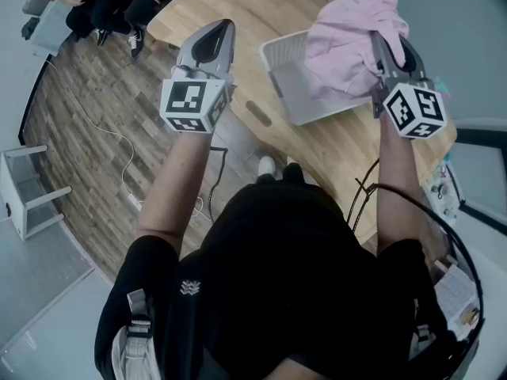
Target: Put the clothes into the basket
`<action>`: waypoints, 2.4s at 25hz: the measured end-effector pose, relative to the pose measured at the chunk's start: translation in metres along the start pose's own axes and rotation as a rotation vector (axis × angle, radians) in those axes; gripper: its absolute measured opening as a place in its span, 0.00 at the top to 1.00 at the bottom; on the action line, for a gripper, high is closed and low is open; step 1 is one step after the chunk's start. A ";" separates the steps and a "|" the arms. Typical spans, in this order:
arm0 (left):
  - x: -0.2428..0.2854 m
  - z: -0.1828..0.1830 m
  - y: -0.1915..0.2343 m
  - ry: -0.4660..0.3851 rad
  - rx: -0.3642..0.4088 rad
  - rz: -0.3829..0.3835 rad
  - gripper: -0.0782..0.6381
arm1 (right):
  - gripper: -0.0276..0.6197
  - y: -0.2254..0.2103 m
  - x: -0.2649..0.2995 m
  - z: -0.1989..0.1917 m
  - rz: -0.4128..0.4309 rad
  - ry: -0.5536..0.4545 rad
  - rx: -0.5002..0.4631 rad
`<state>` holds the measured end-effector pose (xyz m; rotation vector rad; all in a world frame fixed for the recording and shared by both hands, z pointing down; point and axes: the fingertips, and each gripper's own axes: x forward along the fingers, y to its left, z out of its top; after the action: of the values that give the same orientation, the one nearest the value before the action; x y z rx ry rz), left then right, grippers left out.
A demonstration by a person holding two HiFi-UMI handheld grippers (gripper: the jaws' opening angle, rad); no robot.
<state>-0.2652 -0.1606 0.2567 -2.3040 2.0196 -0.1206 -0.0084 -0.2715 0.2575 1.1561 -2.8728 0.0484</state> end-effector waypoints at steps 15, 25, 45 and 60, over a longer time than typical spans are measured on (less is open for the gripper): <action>0.018 -0.037 -0.007 0.047 -0.028 -0.019 0.88 | 0.77 0.006 0.015 -0.053 0.031 0.079 0.029; 0.024 -0.069 -0.003 0.089 -0.066 -0.031 0.88 | 0.77 0.019 0.026 -0.095 0.052 0.163 0.040; 0.023 -0.128 -0.003 0.165 -0.136 -0.015 0.88 | 0.77 0.029 0.032 -0.177 0.066 0.300 0.048; 0.031 -0.130 -0.011 0.166 -0.157 -0.004 0.88 | 0.76 0.024 0.038 -0.188 0.044 0.331 0.032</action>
<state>-0.2643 -0.1910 0.3871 -2.4673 2.1760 -0.1646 -0.0464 -0.2717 0.4473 0.9818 -2.6124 0.2626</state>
